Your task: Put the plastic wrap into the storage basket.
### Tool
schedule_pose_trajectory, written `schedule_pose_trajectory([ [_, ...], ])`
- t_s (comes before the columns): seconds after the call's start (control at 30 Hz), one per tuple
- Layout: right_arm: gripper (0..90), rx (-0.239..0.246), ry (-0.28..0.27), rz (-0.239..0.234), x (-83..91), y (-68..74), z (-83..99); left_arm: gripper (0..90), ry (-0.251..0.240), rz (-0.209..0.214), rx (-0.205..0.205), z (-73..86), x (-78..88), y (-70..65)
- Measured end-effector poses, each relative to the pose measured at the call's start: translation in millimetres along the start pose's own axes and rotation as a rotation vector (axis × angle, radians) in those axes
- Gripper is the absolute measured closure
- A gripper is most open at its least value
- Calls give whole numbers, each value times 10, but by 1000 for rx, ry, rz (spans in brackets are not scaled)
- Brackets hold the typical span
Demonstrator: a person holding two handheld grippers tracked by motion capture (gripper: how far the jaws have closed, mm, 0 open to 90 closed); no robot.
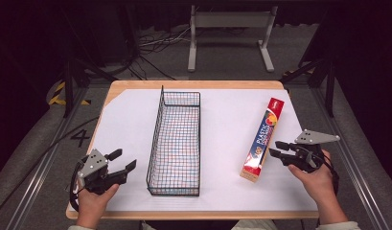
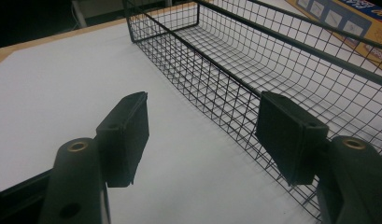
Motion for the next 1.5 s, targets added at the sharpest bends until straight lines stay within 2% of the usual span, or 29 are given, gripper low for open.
schedule_pose_trajectory([
  [0.27,574,-8,-2,-12,-7,7,-4,347,-1,3,0,-9,14,-3],
  [0.43,567,3,-1,-45,-36,99,-77,346,-3,2,5,-15,27,0],
  [0.47,561,17,-4,-62,-68,166,-144,345,-7,5,11,-17,26,-5],
  [0.6,546,43,-12,-86,-120,276,-274,346,-12,5,13,-21,40,3],
  [0.87,525,62,-13,-116,-242,427,-446,346,-18,-1,12,-29,58,21],
  [1.0,606,82,17,-151,-335,529,-478,346,-14,-4,9,-21,50,25],
  [1.17,647,112,42,-166,-438,629,-493,346,-17,-5,16,-22,41,27],
  [1.33,689,119,57,-179,-549,688,-499,345,-12,-8,16,-10,35,38],
  [1.4,748,123,83,-185,-592,704,-487,346,-11,-12,17,-9,40,46],
  [1.47,835,116,123,-224,-619,734,-460,346,-15,-12,22,-12,41,47],
  [1.5,859,122,143,-225,-634,737,-442,346,-14,-12,23,-8,42,47],
])
Point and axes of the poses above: each handheld gripper's, and its own axes: x roughly backward along the jaws, z roughly out of its underside, y roughly to its left, the point moved 9 cm from there along -x, roughly forward along the jaws, and after that the axes turned 2 degrees about z, right-handed, at the moved point
